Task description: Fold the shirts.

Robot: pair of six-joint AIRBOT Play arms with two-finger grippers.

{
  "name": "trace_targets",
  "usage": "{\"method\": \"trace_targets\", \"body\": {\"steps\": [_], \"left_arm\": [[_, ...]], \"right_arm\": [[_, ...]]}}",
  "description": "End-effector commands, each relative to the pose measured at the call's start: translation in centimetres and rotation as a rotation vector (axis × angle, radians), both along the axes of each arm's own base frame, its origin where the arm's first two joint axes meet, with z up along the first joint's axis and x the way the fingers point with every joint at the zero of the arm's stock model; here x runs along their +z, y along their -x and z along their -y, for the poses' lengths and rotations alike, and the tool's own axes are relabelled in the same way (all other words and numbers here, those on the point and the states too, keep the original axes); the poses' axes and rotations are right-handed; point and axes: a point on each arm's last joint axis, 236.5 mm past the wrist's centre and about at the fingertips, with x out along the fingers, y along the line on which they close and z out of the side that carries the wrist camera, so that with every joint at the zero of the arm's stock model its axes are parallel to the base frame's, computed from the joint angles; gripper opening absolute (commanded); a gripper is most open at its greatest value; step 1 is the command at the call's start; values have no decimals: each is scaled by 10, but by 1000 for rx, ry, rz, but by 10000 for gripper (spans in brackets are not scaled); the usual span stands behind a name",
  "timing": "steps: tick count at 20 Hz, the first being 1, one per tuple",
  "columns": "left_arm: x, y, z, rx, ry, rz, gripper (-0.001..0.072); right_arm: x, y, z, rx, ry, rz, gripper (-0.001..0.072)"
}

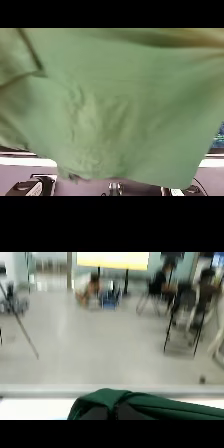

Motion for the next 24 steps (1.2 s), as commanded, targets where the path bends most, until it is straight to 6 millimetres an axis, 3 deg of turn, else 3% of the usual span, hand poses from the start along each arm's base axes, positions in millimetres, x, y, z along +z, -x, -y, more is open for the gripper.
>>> {"method": "trace_targets", "body": {"steps": [1,3,5,6,7,9,12,15,16,18,19,20,21,22,23,24], "left_arm": [[-119,-83,-6,-32,-72,-370,31],[-205,-129,-9,-42,-56,-570,32],[-294,-160,-10,-53,-27,-748,31],[-331,-172,-9,-58,-8,-811,31],[-366,-184,-4,-71,25,-861,31],[-418,-199,12,-110,115,-941,31],[-473,-208,35,-162,243,-1047,32],[-508,-202,54,-199,333,-1149,35],[-509,-200,57,-209,354,-1165,125],[-499,-193,43,-211,342,-1194,579],[-493,-183,26,-209,310,-1231,587],[-491,-164,5,-205,262,-1299,551],[-492,-142,-16,-189,227,-1377,412],[-493,-121,-35,-158,214,-1447,390],[-494,-102,-48,-137,234,-1497,394],[-498,-86,-53,-125,269,-1519,397]], "right_arm": [[-121,-60,12,-1,-76,-391,21],[-205,-99,17,-15,-126,-543,21],[-286,-133,16,-59,-223,-635,21],[-313,-150,11,-63,-270,-645,21],[-333,-169,5,-66,-333,-641,21],[-350,-204,-14,-87,-504,-586,21],[-364,-234,-32,-98,-638,-534,22],[-395,-235,-58,-59,-576,-589,23],[-397,-234,-63,-31,-549,-589,61],[-379,-234,-53,64,-431,-535,94],[-363,-233,-37,74,-368,-504,195],[-340,-230,-18,60,-325,-475,374],[-319,-226,1,42,-290,-443,524],[-304,-215,21,11,-258,-436,528],[-302,-195,37,-10,-238,-489,528],[-313,-163,52,-34,-223,-615,525]]}}
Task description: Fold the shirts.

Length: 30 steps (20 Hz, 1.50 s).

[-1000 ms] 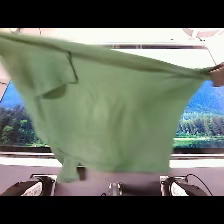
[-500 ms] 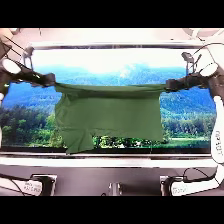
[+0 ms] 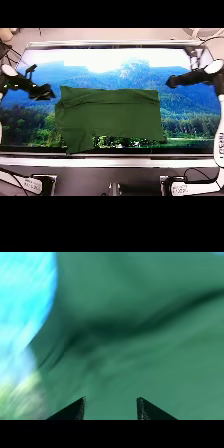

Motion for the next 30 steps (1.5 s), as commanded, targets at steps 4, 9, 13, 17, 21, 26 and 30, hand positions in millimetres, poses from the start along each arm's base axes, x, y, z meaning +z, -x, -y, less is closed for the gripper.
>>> {"method": "trace_targets", "body": {"steps": [4,9,13,17,21,26,30], "left_arm": [[-56,125,4,13,148,-244,397],[-98,140,35,79,246,-209,531],[-102,131,39,71,219,-174,511],[-105,121,43,73,192,-139,65],[-104,121,43,69,191,-134,32],[-101,123,44,57,196,-135,32],[-97,121,43,56,193,-121,32]], "right_arm": [[-65,178,40,115,33,-641,522],[-93,219,4,140,-92,-718,522],[-92,217,10,132,-62,-695,523],[-112,232,-3,125,-102,-710,529],[-147,249,-22,70,-165,-703,565],[-168,244,-53,-36,-316,-654,561],[-182,240,-48,-120,-306,-635,523]]}}
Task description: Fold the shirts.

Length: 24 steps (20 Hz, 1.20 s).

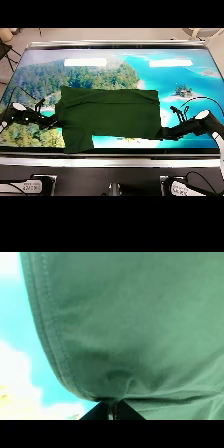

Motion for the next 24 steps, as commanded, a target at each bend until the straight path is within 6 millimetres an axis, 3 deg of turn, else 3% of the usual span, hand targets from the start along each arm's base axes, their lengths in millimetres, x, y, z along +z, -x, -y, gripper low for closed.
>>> {"method": "trace_targets", "body": {"steps": [1,2,4,5,7,9,11,13,15,16,17,18,19,20,21,22,24], "left_arm": [[5,0,1,-2,6,6,32],[5,0,2,-3,7,6,32],[6,0,2,-3,7,8,32],[7,1,2,-6,9,6,32],[10,3,3,-12,12,6,32],[31,-11,-1,-23,-7,80,31],[91,-41,-8,-25,-56,262,30],[204,-69,-12,-13,-117,552,31],[360,-63,-12,39,-208,932,31],[449,-43,-10,86,-258,1164,31],[528,-12,-7,142,-297,1385,31],[599,31,-2,193,-329,1605,30],[647,73,4,229,-347,1765,30],[677,111,11,249,-358,1877,30],[690,138,19,249,-362,1934,29],[696,157,21,279,-346,1955,30],[693,173,13,334,-379,1934,30]], "right_arm": [[-16,-8,3,-82,32,22,513],[-17,-6,2,-80,24,9,448],[-21,-3,1,-78,19,-8,234],[-21,-5,3,-79,26,-1,22],[-18,-12,5,-45,30,38,24],[0,-24,6,23,20,97,19],[48,-57,16,94,55,259,19],[146,-109,33,182,180,584,19],[298,-137,52,225,422,990,20],[390,-130,60,193,577,1210,20],[474,-108,62,144,707,1412,20],[550,-69,56,79,810,1603,20],[601,-30,47,5,858,1740,20],[636,8,38,-53,878,1839,20],[652,35,31,-95,878,1886,20],[657,52,27,-113,884,1905,19],[649,67,30,-95,940,1862,19]]}}
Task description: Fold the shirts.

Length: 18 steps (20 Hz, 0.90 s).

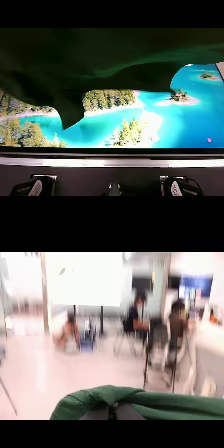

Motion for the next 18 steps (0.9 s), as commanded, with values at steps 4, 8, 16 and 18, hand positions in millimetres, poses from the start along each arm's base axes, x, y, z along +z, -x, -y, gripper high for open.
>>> {"method": "trace_targets", "body": {"steps": [4,8,16,18], "left_arm": [[-2,57,-4,95,-22,-17,29],[-31,43,-5,91,-39,-146,29],[-170,-52,-25,14,-57,-752,28],[-230,-97,-28,-52,-88,-923,28]], "right_arm": [[1,61,-6,-64,45,-25,19],[-15,60,-6,-62,44,-95,18],[-190,2,14,-1,-129,-883,16],[-246,-31,17,46,-195,-1056,15]]}}
